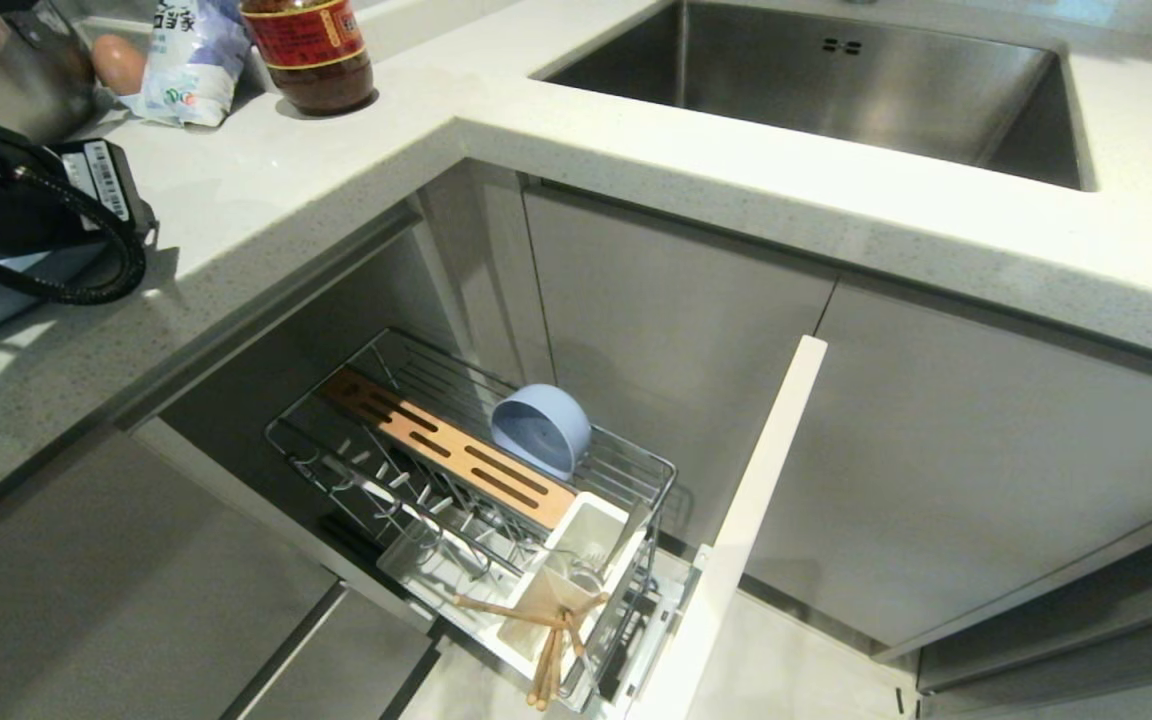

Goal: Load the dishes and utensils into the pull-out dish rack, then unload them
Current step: Pick up the plate and place it in the cupboard

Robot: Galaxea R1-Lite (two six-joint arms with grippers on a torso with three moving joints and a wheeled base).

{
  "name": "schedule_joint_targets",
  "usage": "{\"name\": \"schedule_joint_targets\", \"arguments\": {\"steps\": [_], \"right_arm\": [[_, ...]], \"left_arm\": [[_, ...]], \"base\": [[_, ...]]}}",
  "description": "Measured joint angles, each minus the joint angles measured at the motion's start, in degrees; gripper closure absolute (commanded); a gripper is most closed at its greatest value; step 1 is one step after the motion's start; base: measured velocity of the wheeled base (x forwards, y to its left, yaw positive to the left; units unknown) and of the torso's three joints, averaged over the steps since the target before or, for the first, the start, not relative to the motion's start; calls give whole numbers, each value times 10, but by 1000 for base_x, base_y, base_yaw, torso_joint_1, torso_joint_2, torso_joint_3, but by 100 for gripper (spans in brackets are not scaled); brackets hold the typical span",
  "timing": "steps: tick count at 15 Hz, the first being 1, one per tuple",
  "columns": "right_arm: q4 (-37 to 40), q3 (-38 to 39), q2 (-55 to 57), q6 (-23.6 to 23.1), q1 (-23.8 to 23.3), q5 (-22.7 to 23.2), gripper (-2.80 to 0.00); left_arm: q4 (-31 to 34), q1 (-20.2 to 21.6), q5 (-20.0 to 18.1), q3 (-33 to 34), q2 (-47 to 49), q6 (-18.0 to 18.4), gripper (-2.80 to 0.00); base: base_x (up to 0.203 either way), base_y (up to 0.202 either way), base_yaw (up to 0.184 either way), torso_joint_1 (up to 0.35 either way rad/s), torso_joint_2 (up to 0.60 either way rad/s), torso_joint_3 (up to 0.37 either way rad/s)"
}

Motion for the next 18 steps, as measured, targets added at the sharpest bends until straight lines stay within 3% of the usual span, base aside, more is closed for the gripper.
{"name": "schedule_joint_targets", "arguments": {"steps": [5, 8, 15, 18], "right_arm": [[0, 0, 0, 0, 0, 0, 0], [0, 0, 0, 0, 0, 0, 0], [0, 0, 0, 0, 0, 0, 0], [0, 0, 0, 0, 0, 0, 0]], "left_arm": [[-2, 1, -20, 8, -18, -2, 0], [-75, 1, -42, 39, -47, -2, 0], [-96, 0, -43, 21, -97, 2, 0], [-152, -12, -44, 15, -123, -11, 0]], "base": [[0, 0, 0, 0, 0, 0], [0, 0, 0, 0, 0, 0], [0, 0, 0, 0, 0, 0], [0, 0, 0, 0, 0, 0]]}}
